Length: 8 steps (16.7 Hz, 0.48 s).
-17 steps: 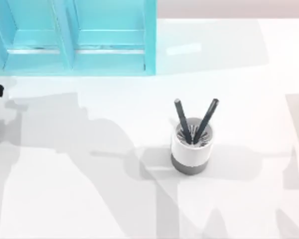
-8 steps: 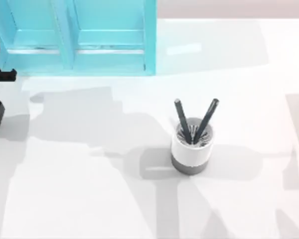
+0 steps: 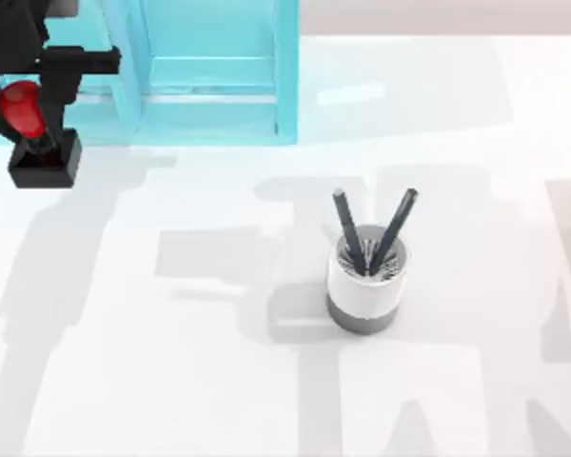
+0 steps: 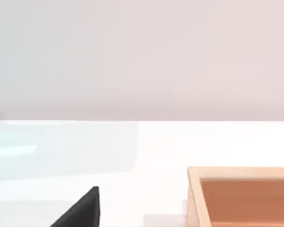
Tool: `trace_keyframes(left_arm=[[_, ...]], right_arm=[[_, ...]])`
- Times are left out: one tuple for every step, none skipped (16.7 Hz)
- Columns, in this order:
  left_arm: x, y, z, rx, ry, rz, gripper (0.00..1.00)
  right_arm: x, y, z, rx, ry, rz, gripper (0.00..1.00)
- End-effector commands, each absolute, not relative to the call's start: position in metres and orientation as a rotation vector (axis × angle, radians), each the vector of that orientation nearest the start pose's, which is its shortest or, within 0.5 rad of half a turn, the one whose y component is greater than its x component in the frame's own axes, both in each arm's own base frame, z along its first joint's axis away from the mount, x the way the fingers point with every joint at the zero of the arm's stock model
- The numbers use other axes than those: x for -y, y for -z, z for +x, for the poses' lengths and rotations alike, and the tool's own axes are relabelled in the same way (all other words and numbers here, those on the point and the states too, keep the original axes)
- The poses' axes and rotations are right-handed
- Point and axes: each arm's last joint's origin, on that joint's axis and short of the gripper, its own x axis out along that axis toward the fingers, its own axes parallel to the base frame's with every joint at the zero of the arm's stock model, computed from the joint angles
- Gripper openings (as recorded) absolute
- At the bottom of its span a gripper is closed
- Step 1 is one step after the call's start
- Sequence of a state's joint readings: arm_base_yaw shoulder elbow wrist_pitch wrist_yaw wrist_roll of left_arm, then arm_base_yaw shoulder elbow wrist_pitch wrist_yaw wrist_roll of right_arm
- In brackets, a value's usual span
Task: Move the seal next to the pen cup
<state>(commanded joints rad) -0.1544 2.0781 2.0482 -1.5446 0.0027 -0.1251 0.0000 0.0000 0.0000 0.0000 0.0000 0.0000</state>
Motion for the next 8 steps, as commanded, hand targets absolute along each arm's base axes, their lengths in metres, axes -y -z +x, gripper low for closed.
trace_keyframes(left_arm=[[0.06,-0.289,0.395,-1.57,0.018,0.017,0.0],[0.061,-0.29,0.394,-1.57,0.018,0.017,0.0],[0.061,-0.29,0.394,-1.57,0.018,0.017,0.0],[0.061,-0.29,0.394,-1.57,0.018,0.017,0.0],[0.059,-0.288,0.395,-1.573,0.017,0.015,0.0],[0.06,-0.288,0.395,-1.573,0.017,0.015,0.0],[0.065,-0.288,0.395,-1.572,0.017,0.015,0.0],[0.075,-0.289,0.394,-1.57,0.017,0.014,0.0]], right_arm=[[0.001,-0.16,0.106,0.0,0.0,0.0,1.0],[0.001,-0.16,0.106,0.0,0.0,0.0,1.0],[0.001,-0.16,0.106,0.0,0.0,0.0,1.0],[0.001,-0.16,0.106,0.0,0.0,0.0,1.0],[0.001,-0.16,0.106,0.0,0.0,0.0,1.0],[0.001,-0.16,0.106,0.0,0.0,0.0,1.0],[0.001,-0.16,0.106,0.0,0.0,0.0,1.0],[0.001,-0.16,0.106,0.0,0.0,0.0,1.0]])
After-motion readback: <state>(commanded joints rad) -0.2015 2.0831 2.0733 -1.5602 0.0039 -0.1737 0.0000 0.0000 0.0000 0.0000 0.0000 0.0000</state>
